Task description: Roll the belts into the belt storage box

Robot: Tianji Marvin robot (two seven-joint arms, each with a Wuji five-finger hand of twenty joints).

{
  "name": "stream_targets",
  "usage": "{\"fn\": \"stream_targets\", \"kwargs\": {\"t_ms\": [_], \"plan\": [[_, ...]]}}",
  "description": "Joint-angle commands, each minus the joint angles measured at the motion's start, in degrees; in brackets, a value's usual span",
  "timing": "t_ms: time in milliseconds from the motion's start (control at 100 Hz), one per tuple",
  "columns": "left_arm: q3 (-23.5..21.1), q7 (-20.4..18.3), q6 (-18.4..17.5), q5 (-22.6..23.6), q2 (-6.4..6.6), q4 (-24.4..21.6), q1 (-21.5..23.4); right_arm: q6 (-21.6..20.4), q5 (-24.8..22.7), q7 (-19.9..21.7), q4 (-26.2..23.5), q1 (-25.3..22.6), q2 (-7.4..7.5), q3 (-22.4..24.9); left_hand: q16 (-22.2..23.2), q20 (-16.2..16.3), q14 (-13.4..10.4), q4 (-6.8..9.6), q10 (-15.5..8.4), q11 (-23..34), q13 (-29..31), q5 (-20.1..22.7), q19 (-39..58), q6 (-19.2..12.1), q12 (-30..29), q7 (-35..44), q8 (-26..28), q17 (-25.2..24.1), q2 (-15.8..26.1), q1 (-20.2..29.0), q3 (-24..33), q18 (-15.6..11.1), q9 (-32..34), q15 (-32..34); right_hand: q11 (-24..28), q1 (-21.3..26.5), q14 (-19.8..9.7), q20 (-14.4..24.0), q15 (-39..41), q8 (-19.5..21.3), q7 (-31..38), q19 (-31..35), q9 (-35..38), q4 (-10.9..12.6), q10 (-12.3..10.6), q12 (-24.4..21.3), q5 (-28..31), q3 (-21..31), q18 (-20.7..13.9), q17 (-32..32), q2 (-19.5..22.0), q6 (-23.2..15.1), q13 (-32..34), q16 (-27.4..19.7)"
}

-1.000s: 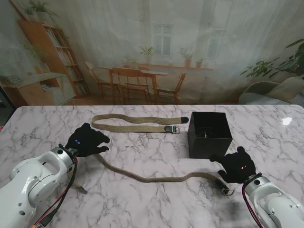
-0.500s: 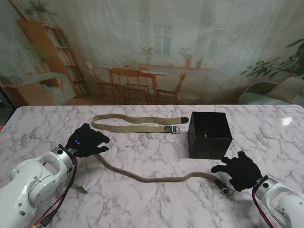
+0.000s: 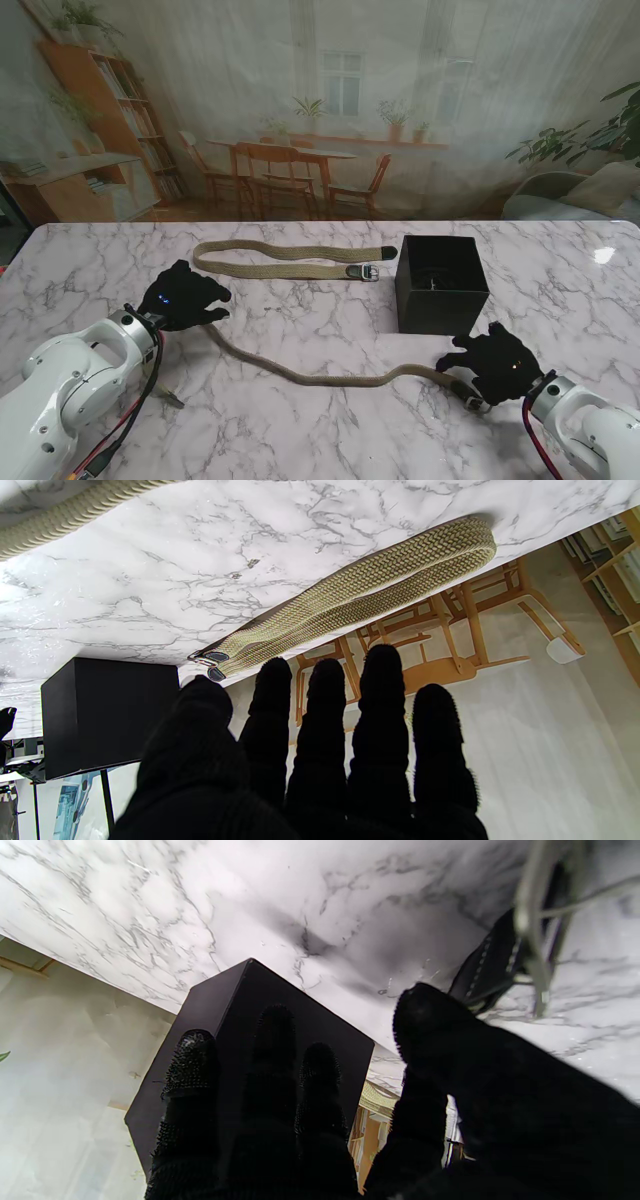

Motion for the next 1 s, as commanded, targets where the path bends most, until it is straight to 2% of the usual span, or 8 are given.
{"fn": "stream_targets", "kwargs": {"t_ms": [0,250,330,510,690,820,880,990], "plan": [[0.08,-0.54,0.2,0.02,-0.12,0.24,0.08,0.74,-1.0,-0.28,0.19,-0.49,-0.09,-0.47,-0.52,0.88,1.08,-0.17,1.17,-0.4,-0.41,0.6,-0.75,1.17,0.16,-0.63,0.37,-0.6,1.55,-0.01,-0.62,1.99,0.81,-1.34,-0.15,1.75,0.4,-0.67,-1.74,-0.79,-2.77,-0.52,-1.44,0.22,0.41,-0.41,-4.48,3.38,-0.33,0.01,1.61,-1.82,-0.33,-0.57],[-0.04,0.0,0.29,0.18,-0.13,0.39,0.19,2.27,-2.09,-6.24,2.0,-0.37,0.24,-0.54,-0.5,0.86,1.15,-0.17,1.13,-0.36,-0.37,0.65,-0.79,1.15,0.17,-0.56,0.43,-0.61,1.42,0.16,-0.62,2.09,0.81,-1.3,2.38,-1.24,-0.63,-0.73,-0.98,-3.18,-5.98,0.13,-1.74,0.03,-0.94,0.71,-17.87,2.51,-1.13,0.41,-0.18,-0.88,0.47,-0.47],[-0.04,0.15,0.25,0.17,-0.13,0.49,0.14,2.35,-2.87,-9.76,3.54,0.35,0.67,-0.99,-0.5,0.87,1.11,-0.14,1.02,-0.32,-0.33,0.64,-0.76,1.03,0.19,-0.53,0.45,-0.56,1.32,0.33,-0.56,2.05,0.88,-1.28,3.11,-1.56,-1.1,-0.9,-0.89,-7.01,-10.66,0.42,-3.99,-0.11,-1.09,0.96,-17.37,2.42,-1.69,0.34,-1.16,-0.93,-0.02,-0.55],[-0.02,0.44,0.17,0.21,-0.12,0.64,0.1,3.05,-5.22,-12.77,6.14,1.56,1.67,-1.33,-0.49,0.87,1.05,-0.13,1.04,-0.25,-0.25,0.58,-0.74,1.12,0.21,-0.46,0.49,-0.51,1.19,0.81,-0.46,2.16,0.93,-1.25,3.53,-1.29,-0.8,-1.16,-0.53,-5.18,-7.35,0.49,-7.26,-0.4,0.07,1.12,-13.88,2.52,-1.71,0.04,-2.44,-0.89,-1.17,-0.77],[-0.12,0.83,0.1,0.27,-0.13,0.71,0.18,4.06,-5.2,-12.95,7.43,1.61,1.77,-1.86,-0.46,0.88,1.02,-0.14,0.95,-0.19,-0.16,0.5,-0.69,1.08,0.22,-0.44,0.46,-0.49,1.29,0.95,-0.48,2.13,0.99,-1.19,3.49,-6.51,-0.5,-1.44,-0.12,-3.86,-3.95,0.34,-7.26,-1.97,0.55,0.83,-15.22,-3.2,-1.24,-0.23,-5.52,-0.84,-1.35,-1.07],[-0.12,1.16,0.03,0.24,-0.14,0.86,0.13,3.82,-4.52,-13.49,7.85,1.69,1.7,-2.66,-0.44,0.88,0.96,-0.13,1.0,-0.13,-0.19,0.45,-0.68,1.12,0.25,-0.45,0.41,-0.53,1.41,0.89,-0.5,2.15,0.98,-1.17,2.94,-15.07,-0.25,-1.53,-0.07,-3.86,-2.6,0.09,-7.11,-3.14,1.05,0.55,-18.28,-6.48,-0.86,-0.73,-8.8,1.4,-1.32,-0.98],[-0.1,1.26,0.06,0.24,-0.14,0.92,0.13,3.74,-4.32,-13.76,7.91,1.76,1.68,-3.11,-0.44,0.88,1.09,-0.14,1.03,-0.12,-0.19,0.44,-0.68,1.13,0.26,-0.44,0.41,-0.51,1.35,0.92,-0.51,2.09,0.93,-1.17,3.18,-18.11,-0.25,-1.39,-0.05,-6.35,-6.5,0.05,-7.53,-3.73,1.31,0.67,-18.53,-5.07,-0.71,-0.87,-10.05,4.86,-1.32,-0.82],[-0.02,1.11,0.14,0.15,-0.15,0.92,0.1,3.65,-4.42,-14.08,7.99,2.11,1.79,-4.16,-0.44,0.87,1.05,-0.14,1.0,-0.1,-0.21,0.32,-0.69,1.25,0.27,-0.51,0.35,-0.55,1.39,0.89,-0.54,2.07,0.93,-1.17,3.79,-17.1,-0.66,-1.18,0.17,-7.04,-15.7,-0.14,-7.94,-3.51,1.12,0.9,-17.48,-5.67,-0.75,-0.98,-9.71,4.72,-1.07,-0.57]]}}
